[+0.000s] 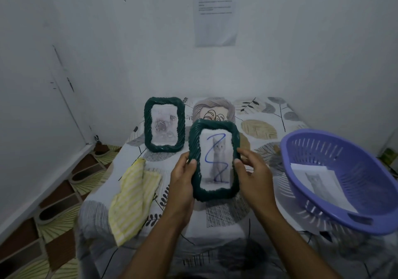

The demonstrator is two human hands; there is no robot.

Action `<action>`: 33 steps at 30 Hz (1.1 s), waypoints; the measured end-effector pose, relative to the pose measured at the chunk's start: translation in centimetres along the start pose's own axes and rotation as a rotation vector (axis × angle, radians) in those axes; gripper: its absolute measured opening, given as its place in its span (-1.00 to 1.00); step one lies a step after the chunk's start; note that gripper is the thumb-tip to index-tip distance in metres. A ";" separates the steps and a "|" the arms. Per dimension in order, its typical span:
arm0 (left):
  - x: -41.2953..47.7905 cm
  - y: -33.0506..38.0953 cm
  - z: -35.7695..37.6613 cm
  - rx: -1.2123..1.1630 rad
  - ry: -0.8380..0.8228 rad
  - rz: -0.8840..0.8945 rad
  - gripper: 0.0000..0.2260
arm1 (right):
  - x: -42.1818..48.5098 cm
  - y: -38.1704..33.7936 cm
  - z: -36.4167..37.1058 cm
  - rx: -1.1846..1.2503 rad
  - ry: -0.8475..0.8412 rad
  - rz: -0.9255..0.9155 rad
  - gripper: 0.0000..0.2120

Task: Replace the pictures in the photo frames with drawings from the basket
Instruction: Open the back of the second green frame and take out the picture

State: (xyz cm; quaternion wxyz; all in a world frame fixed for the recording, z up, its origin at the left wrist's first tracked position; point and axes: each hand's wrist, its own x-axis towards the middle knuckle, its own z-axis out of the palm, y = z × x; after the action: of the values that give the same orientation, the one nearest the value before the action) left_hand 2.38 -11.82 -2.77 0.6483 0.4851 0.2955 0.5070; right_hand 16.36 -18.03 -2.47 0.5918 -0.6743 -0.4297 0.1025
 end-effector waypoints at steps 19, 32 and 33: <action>-1.1 -0.3 0.5 0.464 -0.412 0.190 -0.61 | -0.5 -2.5 0.0 0.095 -0.115 -0.087 -0.76; 1.4 0.3 -1.8 0.510 0.069 0.054 -0.65 | 0.3 0.8 -0.3 0.403 -0.200 0.313 -0.72; 1.8 0.7 -1.8 0.430 0.029 0.003 -0.68 | 0.5 1.2 -0.3 0.409 -0.223 0.342 -0.71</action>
State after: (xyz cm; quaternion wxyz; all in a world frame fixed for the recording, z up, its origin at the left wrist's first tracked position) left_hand 1.07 -9.53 -2.60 0.5247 0.6053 0.4055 0.4403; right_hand 17.37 -17.81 -3.26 0.6389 -0.5881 -0.3424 0.3587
